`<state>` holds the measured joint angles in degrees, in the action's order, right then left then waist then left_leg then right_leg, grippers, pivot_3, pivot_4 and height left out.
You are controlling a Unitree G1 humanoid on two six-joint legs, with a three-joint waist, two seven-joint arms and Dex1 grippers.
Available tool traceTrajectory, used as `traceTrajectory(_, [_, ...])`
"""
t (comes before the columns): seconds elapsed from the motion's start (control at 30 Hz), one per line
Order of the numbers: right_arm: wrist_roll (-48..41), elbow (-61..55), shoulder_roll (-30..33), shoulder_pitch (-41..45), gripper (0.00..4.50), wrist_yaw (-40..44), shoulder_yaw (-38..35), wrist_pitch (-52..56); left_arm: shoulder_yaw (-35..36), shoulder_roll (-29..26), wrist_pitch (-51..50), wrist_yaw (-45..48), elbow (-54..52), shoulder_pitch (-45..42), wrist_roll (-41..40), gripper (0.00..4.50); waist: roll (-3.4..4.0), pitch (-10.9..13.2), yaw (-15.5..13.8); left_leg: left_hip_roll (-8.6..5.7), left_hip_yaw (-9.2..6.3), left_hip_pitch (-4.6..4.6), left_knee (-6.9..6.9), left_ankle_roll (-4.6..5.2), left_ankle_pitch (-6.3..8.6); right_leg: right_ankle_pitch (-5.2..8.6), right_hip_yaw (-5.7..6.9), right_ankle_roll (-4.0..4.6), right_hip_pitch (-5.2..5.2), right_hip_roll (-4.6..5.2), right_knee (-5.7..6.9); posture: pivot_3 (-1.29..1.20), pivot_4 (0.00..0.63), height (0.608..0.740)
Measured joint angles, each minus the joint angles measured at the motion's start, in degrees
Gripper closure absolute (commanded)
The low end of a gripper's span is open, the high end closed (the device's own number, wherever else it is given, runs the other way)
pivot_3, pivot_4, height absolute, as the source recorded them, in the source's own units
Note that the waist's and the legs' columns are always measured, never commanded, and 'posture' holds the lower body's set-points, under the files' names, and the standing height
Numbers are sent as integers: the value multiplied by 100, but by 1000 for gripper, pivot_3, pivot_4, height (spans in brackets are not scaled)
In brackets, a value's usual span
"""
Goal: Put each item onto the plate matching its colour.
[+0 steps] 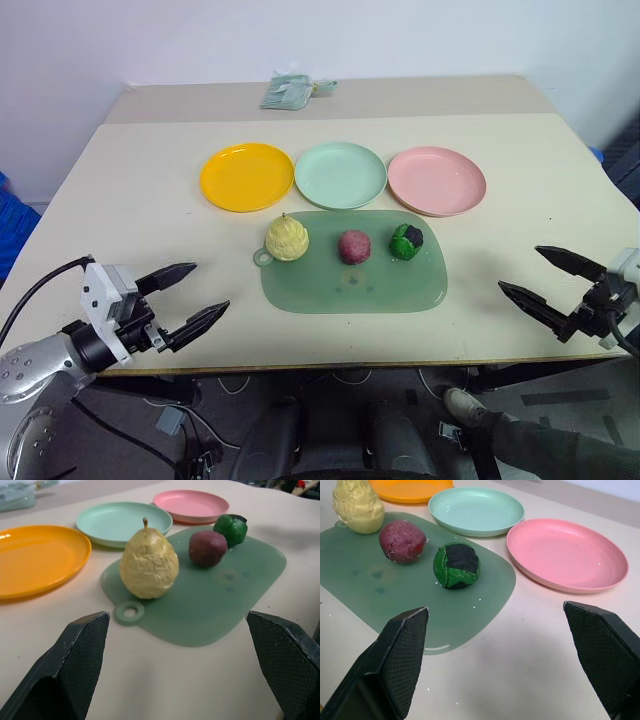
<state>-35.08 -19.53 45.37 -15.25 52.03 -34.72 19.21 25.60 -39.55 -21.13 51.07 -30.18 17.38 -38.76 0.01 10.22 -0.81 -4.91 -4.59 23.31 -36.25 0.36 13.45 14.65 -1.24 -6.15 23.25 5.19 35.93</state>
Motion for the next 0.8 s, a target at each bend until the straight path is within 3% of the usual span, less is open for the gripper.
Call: traceTrajectory(0.8, [-1, -173, -1, 156, 107, -54, 5, 185, -164, 29, 9, -154, 1, -124, -35, 0, 0, 0, 1, 0, 0, 0, 1, 0, 0, 0, 0, 0, 0, 0, -1, 0, 150, 740])
